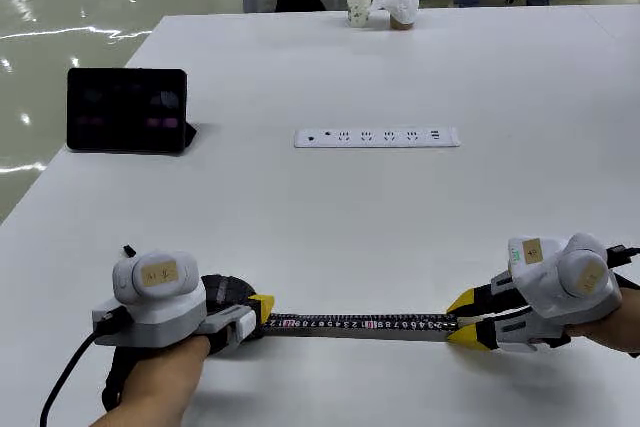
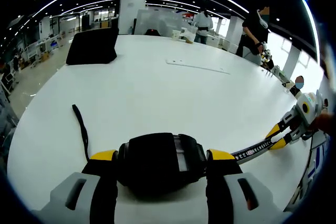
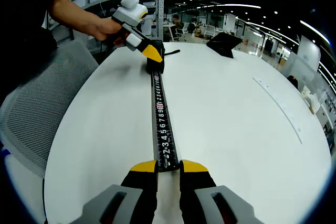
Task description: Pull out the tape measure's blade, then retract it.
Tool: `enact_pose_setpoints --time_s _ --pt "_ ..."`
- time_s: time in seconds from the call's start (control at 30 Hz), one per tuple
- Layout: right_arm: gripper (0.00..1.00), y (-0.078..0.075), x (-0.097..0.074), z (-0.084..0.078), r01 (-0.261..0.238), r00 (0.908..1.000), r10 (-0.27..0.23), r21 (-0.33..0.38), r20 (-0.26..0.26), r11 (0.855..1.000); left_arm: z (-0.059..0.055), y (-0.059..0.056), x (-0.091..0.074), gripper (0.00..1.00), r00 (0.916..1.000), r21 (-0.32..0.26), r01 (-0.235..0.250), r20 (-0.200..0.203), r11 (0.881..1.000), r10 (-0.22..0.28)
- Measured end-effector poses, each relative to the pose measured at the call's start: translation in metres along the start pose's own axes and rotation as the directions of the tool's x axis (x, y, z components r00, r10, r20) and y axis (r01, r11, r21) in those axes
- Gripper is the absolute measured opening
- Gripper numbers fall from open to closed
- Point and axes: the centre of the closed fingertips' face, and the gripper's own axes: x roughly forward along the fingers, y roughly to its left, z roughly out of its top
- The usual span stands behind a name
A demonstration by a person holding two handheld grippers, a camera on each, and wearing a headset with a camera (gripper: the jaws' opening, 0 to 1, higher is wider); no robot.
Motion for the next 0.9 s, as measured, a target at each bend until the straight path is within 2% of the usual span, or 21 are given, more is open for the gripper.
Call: enact_pose_setpoints --time_s 0.9 --pt "0.09 0.0014 -0.0005 -0.0005 -0.019 0.9998 0.019 -0.004 0.0 1.0 -0.0014 0.0008 -0.0006 0.62 0.999 0.028 -0.038 -0.022 0.999 0.038"
